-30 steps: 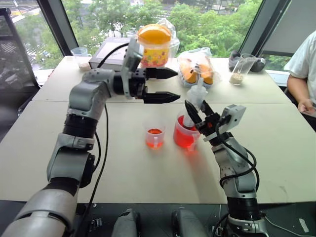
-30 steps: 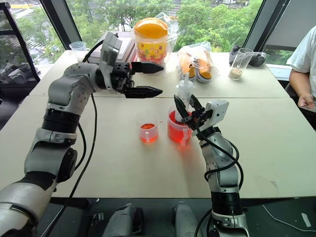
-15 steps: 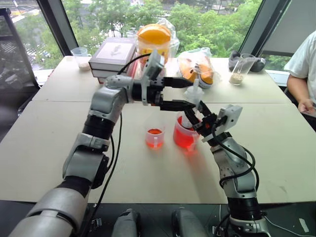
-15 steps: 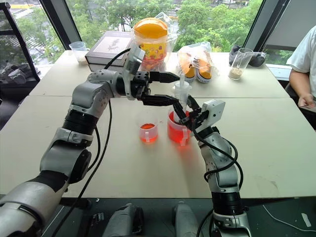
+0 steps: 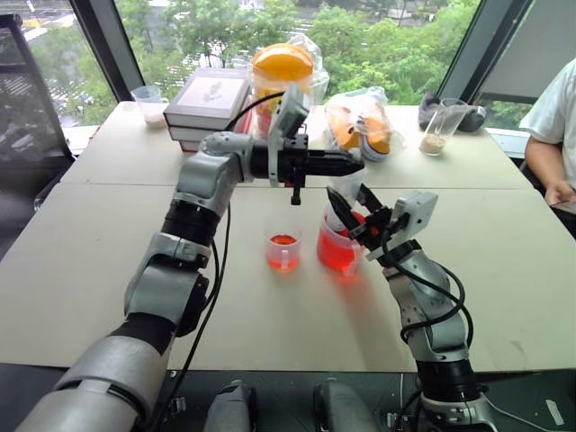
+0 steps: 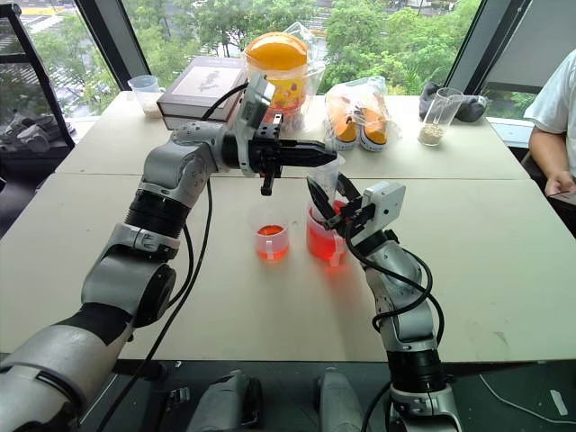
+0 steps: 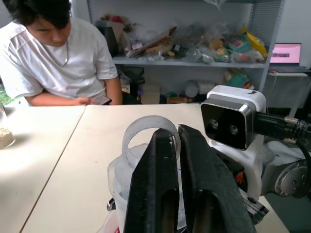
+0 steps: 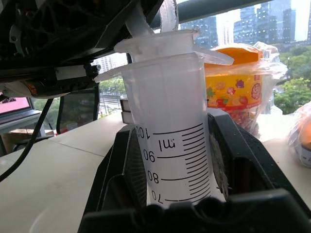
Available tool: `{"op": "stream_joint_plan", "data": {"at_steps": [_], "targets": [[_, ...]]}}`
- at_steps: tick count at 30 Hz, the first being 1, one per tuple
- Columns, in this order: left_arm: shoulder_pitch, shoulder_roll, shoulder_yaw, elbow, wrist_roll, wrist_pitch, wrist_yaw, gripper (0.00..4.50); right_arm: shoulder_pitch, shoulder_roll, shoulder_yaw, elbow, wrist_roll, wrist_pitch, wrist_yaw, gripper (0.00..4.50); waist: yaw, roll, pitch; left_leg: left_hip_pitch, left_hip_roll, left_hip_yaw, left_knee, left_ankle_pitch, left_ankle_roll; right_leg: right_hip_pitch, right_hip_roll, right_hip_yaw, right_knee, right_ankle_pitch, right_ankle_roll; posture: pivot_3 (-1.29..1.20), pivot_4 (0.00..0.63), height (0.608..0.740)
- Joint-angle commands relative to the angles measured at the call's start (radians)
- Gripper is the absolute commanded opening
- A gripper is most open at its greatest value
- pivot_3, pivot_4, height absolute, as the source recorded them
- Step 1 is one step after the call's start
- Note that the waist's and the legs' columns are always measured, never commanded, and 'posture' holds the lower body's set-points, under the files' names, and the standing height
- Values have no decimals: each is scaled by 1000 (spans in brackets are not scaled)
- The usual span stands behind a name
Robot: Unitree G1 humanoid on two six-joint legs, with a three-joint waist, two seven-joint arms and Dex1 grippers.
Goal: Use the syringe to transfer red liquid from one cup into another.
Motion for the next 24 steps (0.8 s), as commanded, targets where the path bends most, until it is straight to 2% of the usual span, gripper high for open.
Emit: {"op": "stream_joint_plan", "data": {"at_steps": [1,24], "targets": [[-70,-19,12,-7,-5,-30,-18,28,6,-3,8,-39,21,12,5,1406,-1,0,0,0,0,0,0,0,0,0,0,0,0,0,0,0,150,740],[-220,9,95,163,-7,-164,28,28,49,-46,48,-79,73,127,33,1406,-3,0,0,0,0,0,0,0,0,0,0,0,0,0,-1,0,150,740]]}}
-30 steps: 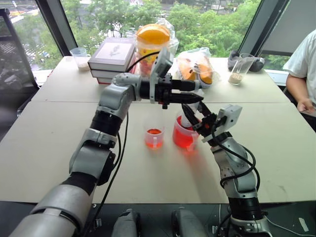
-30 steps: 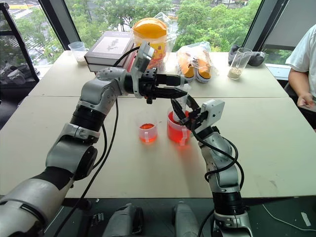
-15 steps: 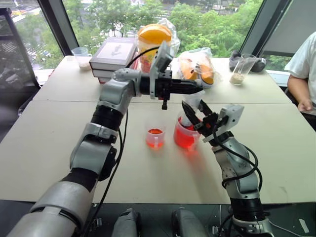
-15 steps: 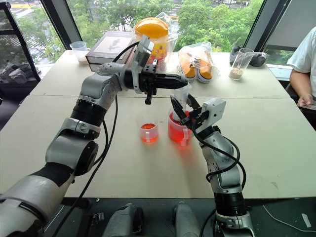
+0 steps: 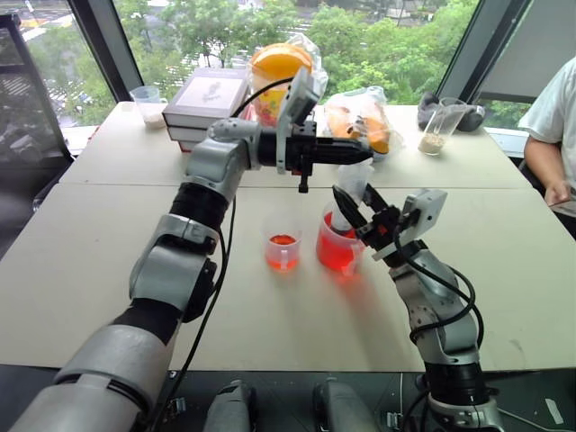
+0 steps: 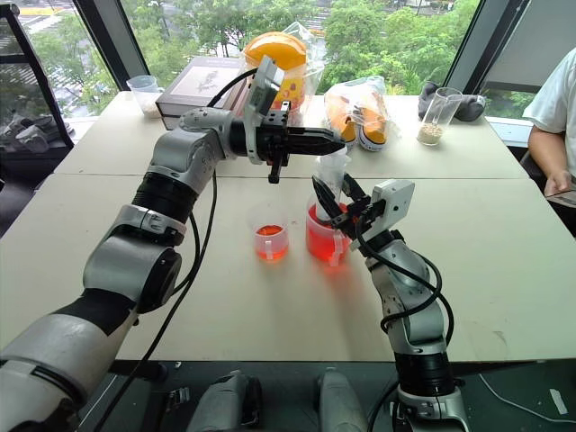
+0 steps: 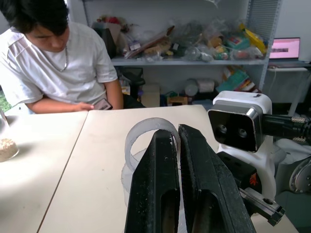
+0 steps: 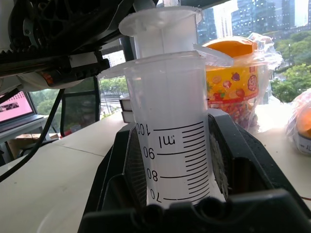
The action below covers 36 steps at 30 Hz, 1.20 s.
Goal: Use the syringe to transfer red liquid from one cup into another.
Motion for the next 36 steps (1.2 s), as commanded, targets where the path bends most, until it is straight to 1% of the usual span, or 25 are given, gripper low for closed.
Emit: {"op": "stream_joint_plan", "data": {"at_steps": [1,10,15,18,25,27,36], "targets": [[-102,22,94,-22,-24,-64,44,28,32,-11,55,-21,-4,22,37,1406,0,0,0,0,0,0,0,0,0,0,0,0,0,0,0,0,150,740],[-94,23,89,-29,-24,-61,34,28,16,-12,52,-34,-9,23,28,1406,0,0,0,0,0,0,0,0,0,0,0,0,0,0,0,0,150,740],[-76,30,76,-42,-32,12,9,28,-15,-22,31,-64,-4,39,12,1406,-1,0,0,0,0,0,0,0,0,0,0,0,0,0,0,0,150,740],[-62,35,71,-47,-24,20,9,967,-39,-34,13,-83,0,54,2,1406,-2,0,0,0,0,0,0,0,0,0,0,0,0,0,0,0,150,740],[-25,63,74,-91,-12,19,8,4412,-70,-62,-14,-117,18,91,-8,1406,1,0,0,0,0,0,0,0,0,0,0,0,0,0,1,0,150,740],[-11,83,78,-118,-21,38,-1,4412,-77,-66,-23,-122,25,102,-9,1406,-1,0,0,0,0,0,0,0,0,0,0,0,0,0,1,0,150,740],[99,232,108,-265,-35,146,5,4412,-96,-78,-44,-125,52,134,-5,1406,-1,0,0,0,0,0,0,0,0,0,0,0,1,1,1,0,150,740]]}}
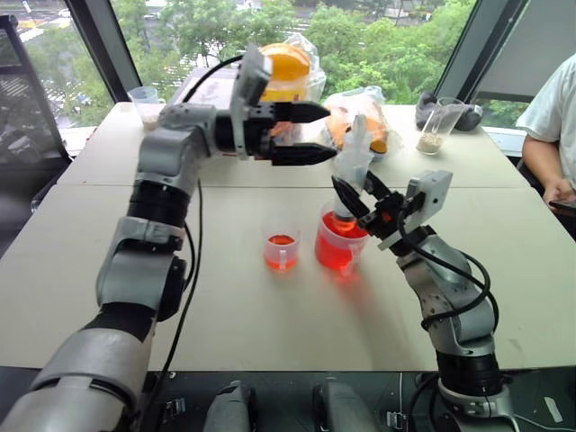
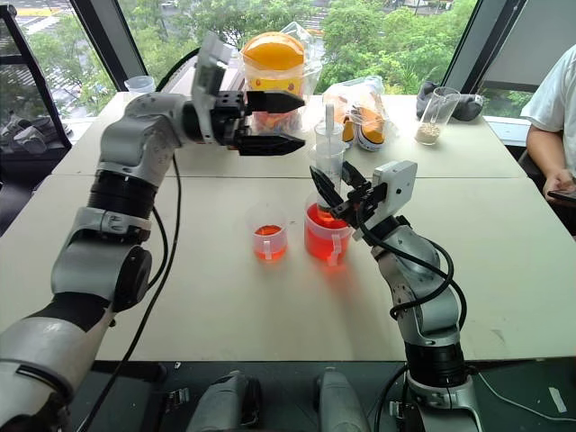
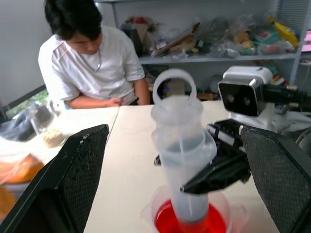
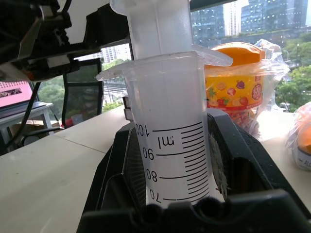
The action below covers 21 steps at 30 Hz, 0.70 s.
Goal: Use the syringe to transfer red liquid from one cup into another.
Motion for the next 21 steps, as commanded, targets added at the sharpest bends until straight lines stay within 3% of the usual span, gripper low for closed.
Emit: {"op": "stream_joint_plan", "data": {"at_steps": [1,11,21], "targets": [[17,55,35,-82,-20,34,11,4412,-28,-6,-16,-46,28,0,4,1406,2,0,0,0,0,0,0,0,0,0,0,0,0,0,0,0,150,740],[81,217,95,-81,-4,41,68,4412,-246,60,36,10,165,78,73,1406,-1,0,0,0,1,0,0,0,0,-1,0,0,2,0,0,0,150,740],[95,258,115,-152,-42,95,85,4412,-193,156,159,222,71,-90,190,1406,5,0,0,-1,0,2,2,0,0,0,-1,-1,0,0,0,0,150,740]]}}
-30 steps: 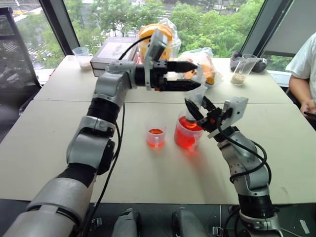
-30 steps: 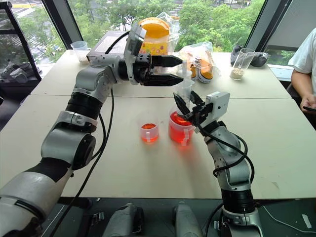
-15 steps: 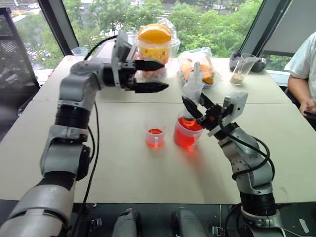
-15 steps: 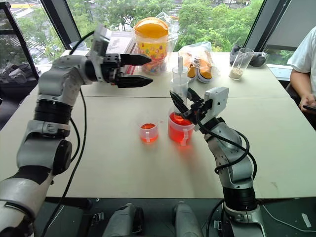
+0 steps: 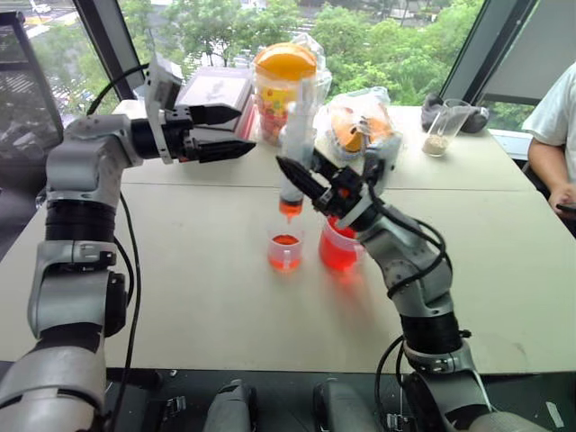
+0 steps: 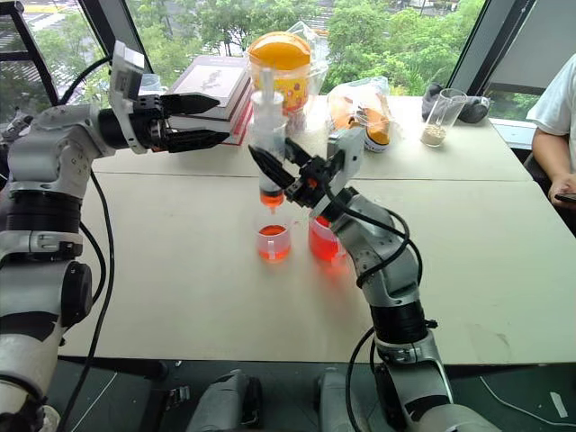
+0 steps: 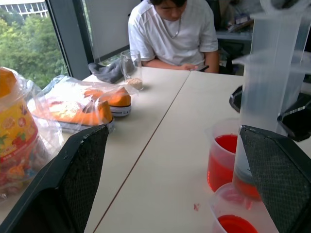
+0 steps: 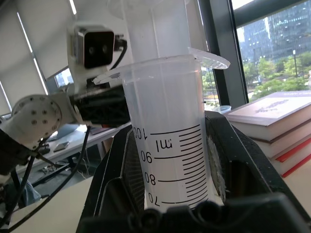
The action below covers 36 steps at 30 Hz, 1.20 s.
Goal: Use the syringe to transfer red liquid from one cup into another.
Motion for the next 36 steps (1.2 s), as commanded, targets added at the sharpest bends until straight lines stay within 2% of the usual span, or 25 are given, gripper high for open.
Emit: {"op": "stream_joint_plan", "data": {"at_steps": [1,12,24,27,34,36], "targets": [[-13,15,29,-57,-37,31,0,4412,16,12,19,17,-35,-76,35,1406,-1,0,0,0,0,0,0,0,0,0,0,0,0,0,0,0,150,740],[-55,-29,-4,-74,-84,97,-49,4412,21,12,14,42,-62,-110,47,1406,-6,0,0,1,1,0,0,0,0,-1,1,0,1,0,0,0,150,740],[-122,-158,-69,104,35,-96,-20,4412,26,16,28,24,-81,-108,50,1406,-6,0,0,1,0,0,0,0,0,-1,1,0,1,0,0,0,150,740],[-130,-181,-71,123,38,-105,-30,3591,25,19,28,24,-85,-107,49,1406,-5,0,0,1,0,0,-1,0,0,-1,1,0,1,0,0,0,150,740],[-120,-204,-93,89,25,-59,-95,145,17,21,26,23,-85,-101,46,1406,-5,0,0,1,0,0,-1,0,0,-1,1,0,1,0,0,0,150,740],[-110,-199,-98,68,21,-44,-113,66,11,26,25,16,-78,-92,41,1406,-8,0,0,1,0,0,-1,0,0,-1,1,0,1,0,0,0,150,740]]}}
